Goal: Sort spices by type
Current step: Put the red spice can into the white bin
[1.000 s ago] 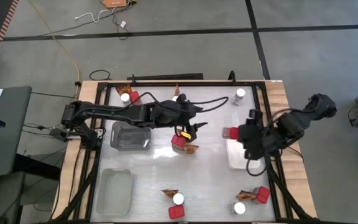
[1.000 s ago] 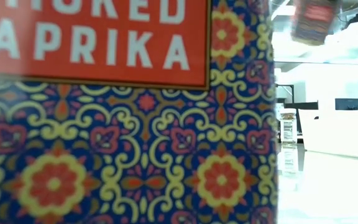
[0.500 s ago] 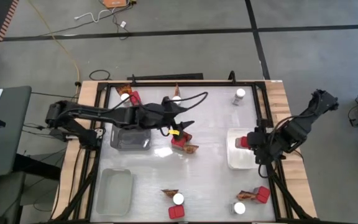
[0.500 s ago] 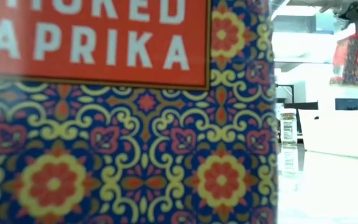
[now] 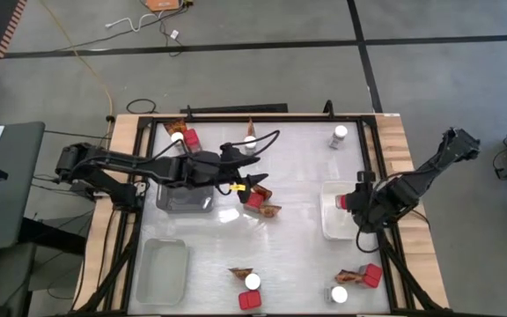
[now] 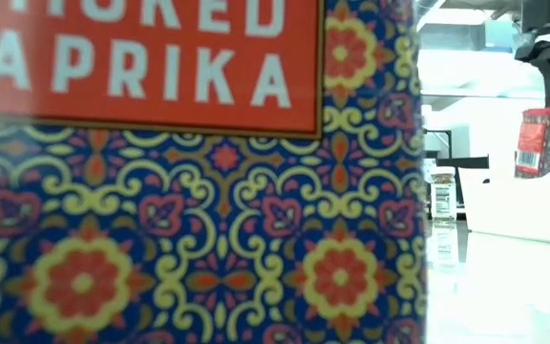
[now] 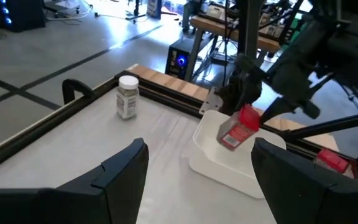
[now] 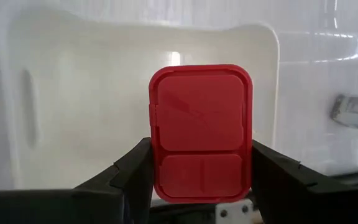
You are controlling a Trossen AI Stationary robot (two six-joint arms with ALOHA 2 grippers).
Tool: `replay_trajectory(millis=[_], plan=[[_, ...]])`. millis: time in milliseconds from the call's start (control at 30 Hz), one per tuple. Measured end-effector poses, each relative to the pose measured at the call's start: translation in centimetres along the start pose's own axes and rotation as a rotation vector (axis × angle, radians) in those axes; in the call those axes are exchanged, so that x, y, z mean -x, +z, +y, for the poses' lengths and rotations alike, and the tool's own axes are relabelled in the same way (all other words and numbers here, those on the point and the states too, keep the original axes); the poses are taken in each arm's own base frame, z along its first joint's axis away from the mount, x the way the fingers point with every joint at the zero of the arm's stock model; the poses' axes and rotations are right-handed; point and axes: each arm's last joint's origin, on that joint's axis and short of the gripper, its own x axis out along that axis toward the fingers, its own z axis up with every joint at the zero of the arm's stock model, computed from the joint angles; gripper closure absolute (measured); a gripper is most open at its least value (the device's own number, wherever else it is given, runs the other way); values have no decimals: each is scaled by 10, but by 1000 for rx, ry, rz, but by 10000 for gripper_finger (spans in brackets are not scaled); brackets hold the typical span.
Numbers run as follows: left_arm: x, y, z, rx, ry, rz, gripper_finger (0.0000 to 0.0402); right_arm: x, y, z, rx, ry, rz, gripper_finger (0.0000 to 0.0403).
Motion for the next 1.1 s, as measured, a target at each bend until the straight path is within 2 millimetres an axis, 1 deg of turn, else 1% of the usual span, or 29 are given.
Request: replay_trajectory(millis=[167,267,600,900,1100], plan=[[0,0,0,-2,1,0,127,-15,0,-1,26,27,36,162],[0,0,0,-4,1,2,127,-23,0,-2,4,30,41,162],[0,0,0,-4,1,2,127,-42,-11,-8,-39,50,42,162],[0,0,0,-2,0,3,127,-48,-11,-15,-79,47,40,162],[0,0,0,-1,1,2,127,-49,-10,-18,-67,67,52,162]])
